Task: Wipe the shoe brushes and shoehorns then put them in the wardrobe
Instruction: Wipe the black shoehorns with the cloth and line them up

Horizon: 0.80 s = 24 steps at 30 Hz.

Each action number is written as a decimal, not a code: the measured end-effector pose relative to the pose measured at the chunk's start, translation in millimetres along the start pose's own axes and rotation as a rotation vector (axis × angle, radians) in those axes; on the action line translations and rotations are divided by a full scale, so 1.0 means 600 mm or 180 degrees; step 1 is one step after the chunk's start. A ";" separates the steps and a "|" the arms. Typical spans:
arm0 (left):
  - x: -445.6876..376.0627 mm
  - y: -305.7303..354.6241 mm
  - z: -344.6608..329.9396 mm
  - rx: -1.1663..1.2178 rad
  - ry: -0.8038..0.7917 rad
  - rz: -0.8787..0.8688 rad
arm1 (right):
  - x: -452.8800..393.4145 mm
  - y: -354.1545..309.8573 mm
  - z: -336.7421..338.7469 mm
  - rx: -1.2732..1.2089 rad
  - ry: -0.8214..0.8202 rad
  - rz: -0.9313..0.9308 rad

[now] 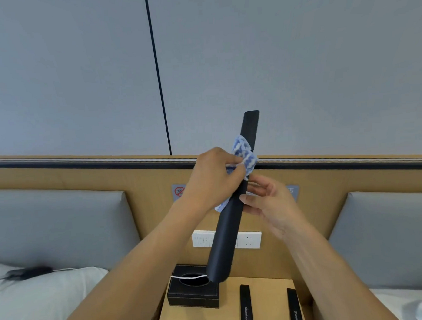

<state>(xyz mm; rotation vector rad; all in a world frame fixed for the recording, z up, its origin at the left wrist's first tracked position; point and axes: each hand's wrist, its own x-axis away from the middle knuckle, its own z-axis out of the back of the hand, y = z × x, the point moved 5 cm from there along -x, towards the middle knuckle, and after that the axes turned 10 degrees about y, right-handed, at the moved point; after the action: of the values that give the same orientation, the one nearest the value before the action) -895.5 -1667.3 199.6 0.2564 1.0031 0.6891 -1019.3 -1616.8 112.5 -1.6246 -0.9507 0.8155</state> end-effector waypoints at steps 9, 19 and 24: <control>0.016 -0.018 -0.010 -0.0194 -0.0372 -0.0111 | 0.009 0.013 -0.004 -0.0968 -0.0561 -0.0721; 0.043 -0.018 -0.037 -0.0691 -0.0550 -0.0383 | -0.008 0.035 0.006 -0.1514 0.0181 -0.0949; 0.062 -0.036 -0.044 -0.1031 -0.0551 -0.0445 | -0.018 0.031 0.021 -0.1495 0.0559 -0.0770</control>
<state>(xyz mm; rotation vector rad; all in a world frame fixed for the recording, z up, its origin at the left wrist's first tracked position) -895.7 -1662.8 149.4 -0.0373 0.7241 0.6782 -1032.0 -1623.8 92.3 -1.8916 -1.2446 0.2872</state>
